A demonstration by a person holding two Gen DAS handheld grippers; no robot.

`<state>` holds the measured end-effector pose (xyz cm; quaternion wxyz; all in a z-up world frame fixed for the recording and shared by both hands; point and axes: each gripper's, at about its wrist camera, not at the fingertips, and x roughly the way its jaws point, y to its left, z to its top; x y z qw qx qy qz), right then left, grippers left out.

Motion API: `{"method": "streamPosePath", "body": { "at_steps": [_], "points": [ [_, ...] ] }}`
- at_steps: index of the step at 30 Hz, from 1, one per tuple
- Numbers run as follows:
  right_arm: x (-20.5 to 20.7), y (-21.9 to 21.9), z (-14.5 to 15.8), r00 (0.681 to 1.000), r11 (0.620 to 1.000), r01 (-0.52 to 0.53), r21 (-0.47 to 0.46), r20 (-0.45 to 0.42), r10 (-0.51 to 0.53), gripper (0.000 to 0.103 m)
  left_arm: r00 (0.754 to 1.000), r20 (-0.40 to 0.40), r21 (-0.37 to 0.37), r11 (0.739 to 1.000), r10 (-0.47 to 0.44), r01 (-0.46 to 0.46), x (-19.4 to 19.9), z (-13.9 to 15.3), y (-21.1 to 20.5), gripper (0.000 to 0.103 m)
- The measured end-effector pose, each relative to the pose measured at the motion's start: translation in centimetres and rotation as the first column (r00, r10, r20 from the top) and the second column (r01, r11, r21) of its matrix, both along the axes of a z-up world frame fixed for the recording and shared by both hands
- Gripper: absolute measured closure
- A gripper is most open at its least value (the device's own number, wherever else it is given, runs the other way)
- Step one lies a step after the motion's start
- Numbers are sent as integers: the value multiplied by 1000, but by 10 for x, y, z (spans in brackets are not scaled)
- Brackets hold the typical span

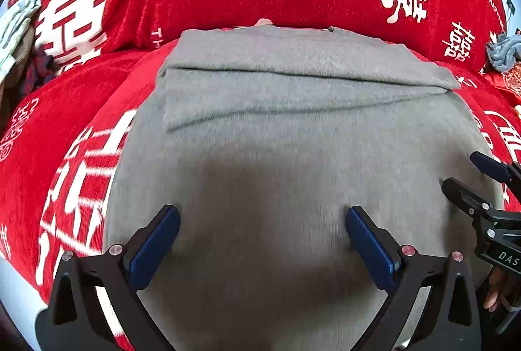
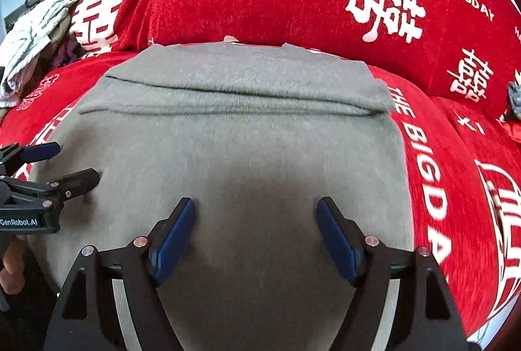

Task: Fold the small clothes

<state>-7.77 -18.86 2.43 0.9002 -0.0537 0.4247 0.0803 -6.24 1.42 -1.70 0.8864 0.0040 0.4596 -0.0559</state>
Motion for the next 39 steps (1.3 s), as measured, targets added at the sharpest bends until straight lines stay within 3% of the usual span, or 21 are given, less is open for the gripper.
{"method": "streamPosePath", "body": {
  "at_steps": [9,15,18,24,27,30,32,33,34,36,37,38,39],
  "points": [
    [-45,-3,-5,999,997,-43,-64,-35,40,20,1000,-18,13,1000,-8,8,-37,-7,3,1],
    [-74,-8,-10,993,990,-72,-119,-99,60,20,989,-118,52,994,-91,97,-55,-10,9,1],
    [-87,-11,-12,988,985,-78,-151,-140,57,20,992,-114,59,996,-54,61,-65,-7,28,1],
    [-98,-52,-10,980,992,121,-32,-152,-124,19,970,-217,-89,987,109,-131,-68,-23,84,1],
    [-95,-63,-24,955,986,163,22,-256,-152,19,958,-273,-92,989,88,-117,-63,-32,79,1],
    [-99,-57,-29,957,990,140,-5,-255,-136,18,959,-281,-63,997,16,-35,-65,-35,54,2],
    [-102,-49,-28,963,994,106,-8,-247,-105,26,966,-257,-28,1000,-14,6,-69,-32,39,13],
    [-103,-44,-26,967,996,88,-28,-236,-93,38,969,-248,-22,1000,-20,16,-71,-29,34,18],
    [-104,-42,-25,970,996,76,-43,-230,-84,43,970,-240,-24,999,-30,25,-73,-27,31,29],
    [-106,-41,-23,973,998,58,-27,-222,-63,74,975,-218,-30,999,-34,29,-77,-20,29,53],
    [-106,-44,-20,973,999,54,6,-225,-52,81,976,-212,-39,999,-38,30,-79,-18,29,76],
    [-106,-48,-19,972,998,56,40,-232,-45,85,978,-207,-57,998,-42,30,-80,-15,30,84],
    [-105,-54,-16,971,994,60,86,-235,-38,87,978,-204,-72,997,-41,26,-78,-12,32,84]
  ]
}}
